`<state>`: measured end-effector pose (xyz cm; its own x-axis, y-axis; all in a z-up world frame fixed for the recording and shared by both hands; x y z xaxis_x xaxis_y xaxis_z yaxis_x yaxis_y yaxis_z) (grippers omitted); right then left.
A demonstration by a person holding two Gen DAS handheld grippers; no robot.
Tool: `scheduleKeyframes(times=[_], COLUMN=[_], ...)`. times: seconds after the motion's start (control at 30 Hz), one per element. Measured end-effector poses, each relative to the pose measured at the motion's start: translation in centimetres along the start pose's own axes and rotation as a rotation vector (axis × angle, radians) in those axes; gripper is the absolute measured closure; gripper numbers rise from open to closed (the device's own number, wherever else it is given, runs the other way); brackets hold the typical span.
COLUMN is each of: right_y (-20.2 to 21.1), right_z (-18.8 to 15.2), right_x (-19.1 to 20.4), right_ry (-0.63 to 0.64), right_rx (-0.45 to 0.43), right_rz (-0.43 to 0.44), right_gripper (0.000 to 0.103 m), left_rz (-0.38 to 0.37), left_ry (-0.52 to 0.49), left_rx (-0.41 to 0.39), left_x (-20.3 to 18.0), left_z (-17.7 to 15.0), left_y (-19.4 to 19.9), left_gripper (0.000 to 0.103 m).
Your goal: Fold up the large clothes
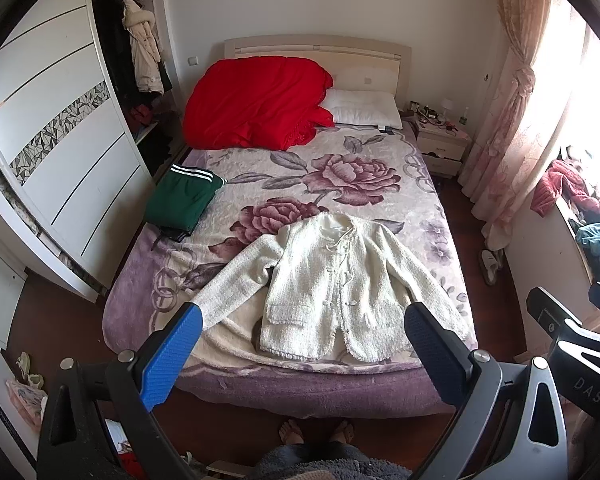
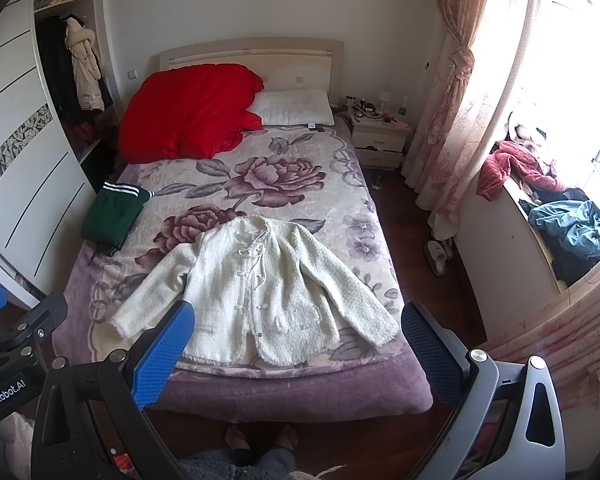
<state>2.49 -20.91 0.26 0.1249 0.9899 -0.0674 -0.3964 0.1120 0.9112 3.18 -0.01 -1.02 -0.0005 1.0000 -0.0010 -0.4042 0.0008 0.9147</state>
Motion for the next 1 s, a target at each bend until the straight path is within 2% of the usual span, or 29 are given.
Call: scheduleKeyframes(times=[1.0], right_y=[0.54], right_z=[0.26], right_x=[0.34], right_ry=[0.002], right_rx=[-0.003], right_rz=[0.001], right_gripper=[0.000], left_rz=[-0.004], left_ry=[0.001], left_rx=[-0.005], left_x=[0.45], left_z=[0.01], left_y=[-0.10], left_gripper=[0.000])
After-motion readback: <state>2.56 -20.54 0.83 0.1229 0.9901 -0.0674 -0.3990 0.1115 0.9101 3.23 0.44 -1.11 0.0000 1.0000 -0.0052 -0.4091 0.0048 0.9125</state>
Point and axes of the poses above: each gripper's, at about its wrist camera, not at the fingertips, and y roughly against the way its jaws point, x to its left, z to its top, the point moved 4 cm from there along -y, roughly the way its jaws point, and after that the axes turned 13 degrees about x, right-handed, at the moved point
